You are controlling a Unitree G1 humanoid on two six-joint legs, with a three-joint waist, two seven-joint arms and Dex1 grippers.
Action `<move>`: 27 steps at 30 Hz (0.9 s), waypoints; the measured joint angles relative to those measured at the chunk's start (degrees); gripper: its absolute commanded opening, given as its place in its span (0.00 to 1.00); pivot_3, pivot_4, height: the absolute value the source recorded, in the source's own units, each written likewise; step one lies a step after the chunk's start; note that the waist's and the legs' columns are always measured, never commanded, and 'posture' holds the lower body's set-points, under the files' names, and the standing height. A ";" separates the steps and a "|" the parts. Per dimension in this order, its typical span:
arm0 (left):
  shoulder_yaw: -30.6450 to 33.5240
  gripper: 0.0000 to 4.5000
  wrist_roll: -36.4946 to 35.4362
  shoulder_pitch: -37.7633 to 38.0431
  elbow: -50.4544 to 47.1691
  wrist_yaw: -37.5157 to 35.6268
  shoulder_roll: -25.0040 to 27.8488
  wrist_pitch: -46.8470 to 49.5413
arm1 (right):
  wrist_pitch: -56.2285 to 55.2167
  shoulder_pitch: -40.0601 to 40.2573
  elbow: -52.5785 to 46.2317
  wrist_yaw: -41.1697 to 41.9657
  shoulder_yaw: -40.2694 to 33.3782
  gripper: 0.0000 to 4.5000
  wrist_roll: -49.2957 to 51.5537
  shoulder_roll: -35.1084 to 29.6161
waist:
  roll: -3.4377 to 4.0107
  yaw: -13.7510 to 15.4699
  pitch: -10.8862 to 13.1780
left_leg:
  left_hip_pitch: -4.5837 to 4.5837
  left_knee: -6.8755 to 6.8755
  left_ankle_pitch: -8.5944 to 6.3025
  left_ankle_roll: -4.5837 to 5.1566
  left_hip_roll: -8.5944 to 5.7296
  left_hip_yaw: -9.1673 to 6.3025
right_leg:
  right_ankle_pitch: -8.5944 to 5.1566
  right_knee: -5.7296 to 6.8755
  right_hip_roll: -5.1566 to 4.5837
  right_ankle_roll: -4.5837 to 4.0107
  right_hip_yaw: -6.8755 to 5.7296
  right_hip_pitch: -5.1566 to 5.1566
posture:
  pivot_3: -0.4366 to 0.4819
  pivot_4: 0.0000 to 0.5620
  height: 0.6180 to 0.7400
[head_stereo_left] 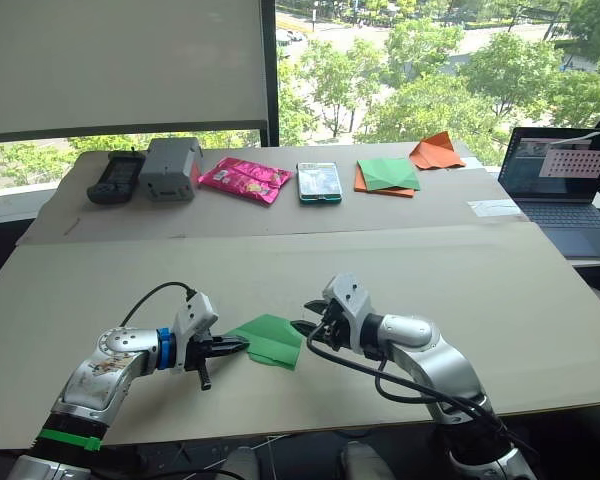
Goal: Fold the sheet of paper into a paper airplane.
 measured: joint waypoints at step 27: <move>1.60 0.00 -0.64 0.85 -2.88 0.02 0.81 1.50 | 14.76 2.07 1.74 -7.72 -5.31 0.57 15.66 6.37 | 0.02 -0.25 0.00 | -0.06 -0.01 -0.15 -0.24 0.01 0.00 | 0.00 0.00 0.00 0.00 0.00 -0.10 | 0.48 0.27 0.93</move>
